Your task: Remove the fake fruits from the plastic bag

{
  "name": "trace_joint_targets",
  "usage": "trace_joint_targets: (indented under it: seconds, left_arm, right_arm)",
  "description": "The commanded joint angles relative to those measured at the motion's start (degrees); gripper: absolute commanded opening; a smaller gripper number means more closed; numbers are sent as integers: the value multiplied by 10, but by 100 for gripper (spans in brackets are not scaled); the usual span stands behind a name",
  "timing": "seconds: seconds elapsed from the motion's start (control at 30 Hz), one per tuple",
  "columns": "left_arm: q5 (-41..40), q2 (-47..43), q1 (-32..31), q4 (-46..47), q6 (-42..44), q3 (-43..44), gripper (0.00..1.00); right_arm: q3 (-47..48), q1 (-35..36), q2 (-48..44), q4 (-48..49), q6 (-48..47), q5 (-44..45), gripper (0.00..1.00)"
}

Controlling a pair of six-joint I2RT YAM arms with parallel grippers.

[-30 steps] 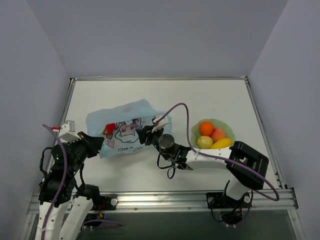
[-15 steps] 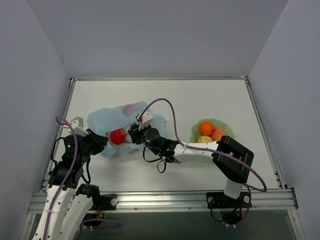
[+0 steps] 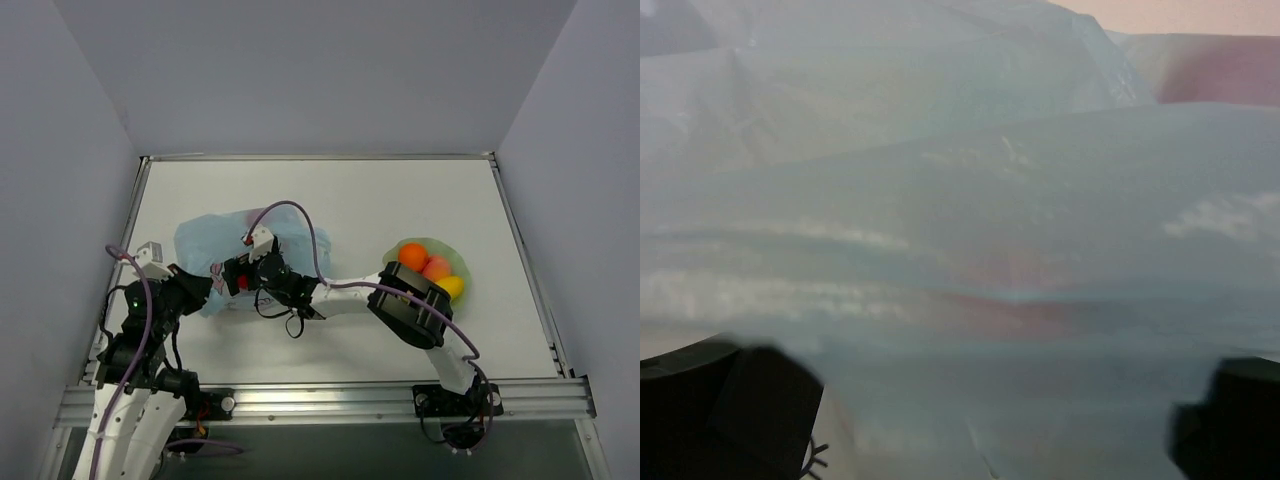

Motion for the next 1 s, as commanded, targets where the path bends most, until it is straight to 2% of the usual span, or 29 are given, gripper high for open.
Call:
trace_joint_targets:
  seconds: [0.0, 0.23, 0.33, 0.43, 0.47, 0.53, 0.67, 0.83, 0.97]
  left_arm:
    - [-10, -23, -1, -33, -5, -4, 2]
    - [6, -24, -1, -20, -6, -20, 2]
    - [6, -24, -1, -22, -4, -16, 2]
    - [1, -24, -1, -29, 4, -6, 2]
    - [-1, -24, -1, -33, 4, -3, 2]
    - [-1, -25, -1, -35, 6, 1, 2]
    - [-2, -25, -1, -40, 11, 9, 2]
    - [1, -22, -1, -35, 17, 19, 2]
    - [3, -9, -1, -21, 30, 48, 2]
  right_arm:
    - [37, -3, 22, 13, 7, 25, 96]
    - [32, -3, 58, 3, 14, 54, 97]
    - [50, -5, 63, -6, 2, 61, 93]
    - [60, -4, 57, -3, -10, 62, 75]
    - [61, -4, 50, -2, -13, 63, 59]
    - [56, -2, 34, 3, -17, 64, 48]
    - [3, 9, -42, 29, -19, 56, 40]
    - [-112, 16, -178, 53, 3, 20, 39]
    - [-188, 23, -291, 22, 23, 10, 39]
